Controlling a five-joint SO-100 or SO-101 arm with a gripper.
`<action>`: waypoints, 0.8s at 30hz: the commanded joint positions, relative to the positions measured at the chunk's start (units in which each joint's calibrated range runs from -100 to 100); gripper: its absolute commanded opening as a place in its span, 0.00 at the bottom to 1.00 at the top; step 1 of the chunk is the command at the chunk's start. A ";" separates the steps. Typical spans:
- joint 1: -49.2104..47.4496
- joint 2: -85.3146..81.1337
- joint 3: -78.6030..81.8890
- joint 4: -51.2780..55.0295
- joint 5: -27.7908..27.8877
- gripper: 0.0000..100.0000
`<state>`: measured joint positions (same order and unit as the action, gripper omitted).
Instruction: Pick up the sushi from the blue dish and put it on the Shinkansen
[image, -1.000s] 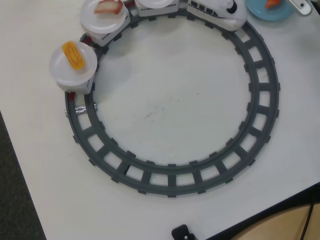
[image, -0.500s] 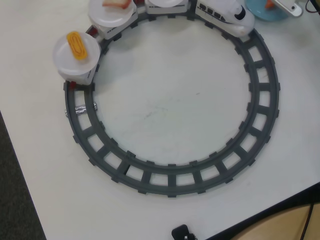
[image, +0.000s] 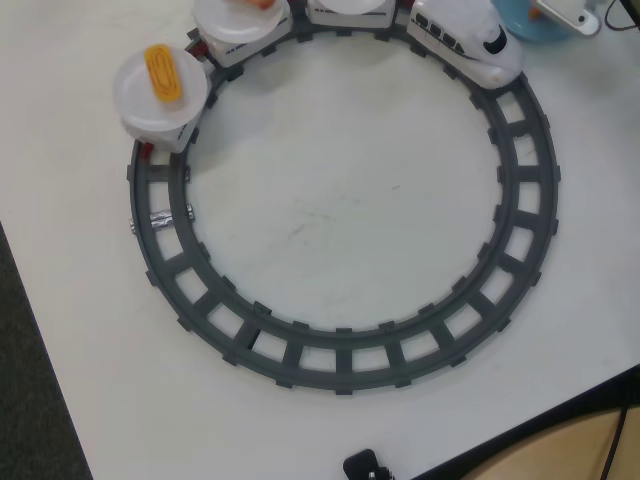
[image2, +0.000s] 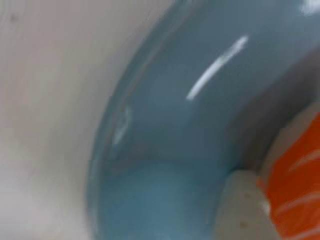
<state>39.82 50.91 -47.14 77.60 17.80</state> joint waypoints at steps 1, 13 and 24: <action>-1.09 0.16 -1.15 0.32 0.18 0.25; -0.03 0.33 -2.95 5.37 -0.39 0.02; 2.61 -11.78 -2.95 8.96 -0.39 0.02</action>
<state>41.00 47.45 -49.12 86.26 17.65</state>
